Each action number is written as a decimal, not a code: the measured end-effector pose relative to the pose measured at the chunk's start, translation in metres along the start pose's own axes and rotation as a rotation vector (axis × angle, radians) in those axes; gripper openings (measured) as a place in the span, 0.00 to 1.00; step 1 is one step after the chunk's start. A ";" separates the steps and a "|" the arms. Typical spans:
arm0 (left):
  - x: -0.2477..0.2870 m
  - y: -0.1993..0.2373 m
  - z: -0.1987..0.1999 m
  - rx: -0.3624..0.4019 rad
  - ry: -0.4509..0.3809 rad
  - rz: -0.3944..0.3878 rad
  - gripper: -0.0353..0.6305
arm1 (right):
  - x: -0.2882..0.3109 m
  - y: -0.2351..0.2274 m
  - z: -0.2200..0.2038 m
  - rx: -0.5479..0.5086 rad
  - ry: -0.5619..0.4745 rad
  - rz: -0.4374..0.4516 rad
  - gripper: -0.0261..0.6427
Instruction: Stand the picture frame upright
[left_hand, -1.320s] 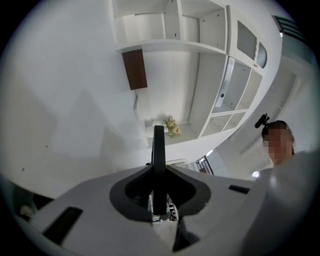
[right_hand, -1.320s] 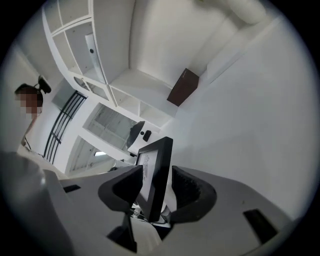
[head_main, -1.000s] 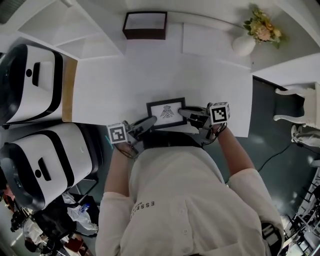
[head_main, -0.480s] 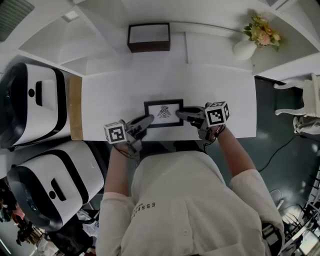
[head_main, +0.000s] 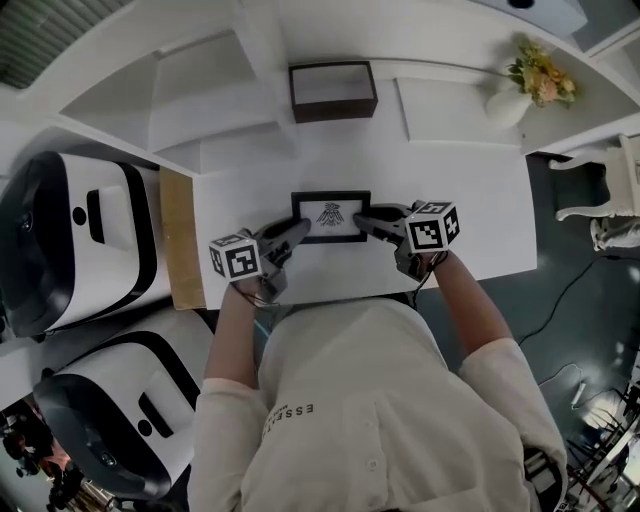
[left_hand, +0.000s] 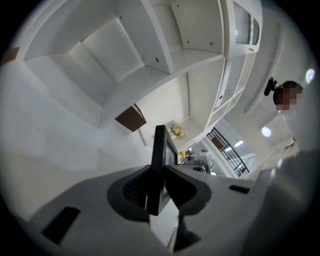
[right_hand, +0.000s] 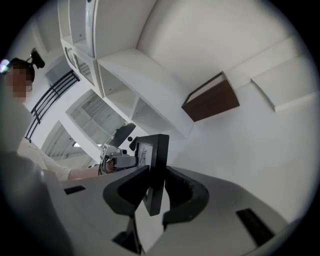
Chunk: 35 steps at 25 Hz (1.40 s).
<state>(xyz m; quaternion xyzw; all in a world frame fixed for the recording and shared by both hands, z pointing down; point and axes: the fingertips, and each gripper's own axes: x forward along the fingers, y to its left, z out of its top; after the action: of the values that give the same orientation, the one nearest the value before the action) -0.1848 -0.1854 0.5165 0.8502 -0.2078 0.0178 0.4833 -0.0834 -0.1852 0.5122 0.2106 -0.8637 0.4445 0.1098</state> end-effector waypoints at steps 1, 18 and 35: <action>-0.004 0.005 0.008 0.021 0.001 0.007 0.17 | 0.008 0.001 0.006 -0.018 -0.010 -0.016 0.20; -0.023 0.079 0.069 0.318 0.017 0.125 0.19 | 0.087 -0.032 0.061 -0.271 0.012 -0.264 0.21; -0.013 0.135 0.096 0.458 0.118 0.266 0.21 | 0.122 -0.073 0.082 -0.400 0.008 -0.482 0.23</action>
<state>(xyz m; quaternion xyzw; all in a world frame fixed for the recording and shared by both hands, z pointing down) -0.2632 -0.3206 0.5721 0.9002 -0.2797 0.1771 0.2830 -0.1582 -0.3225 0.5629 0.3817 -0.8587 0.2279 0.2548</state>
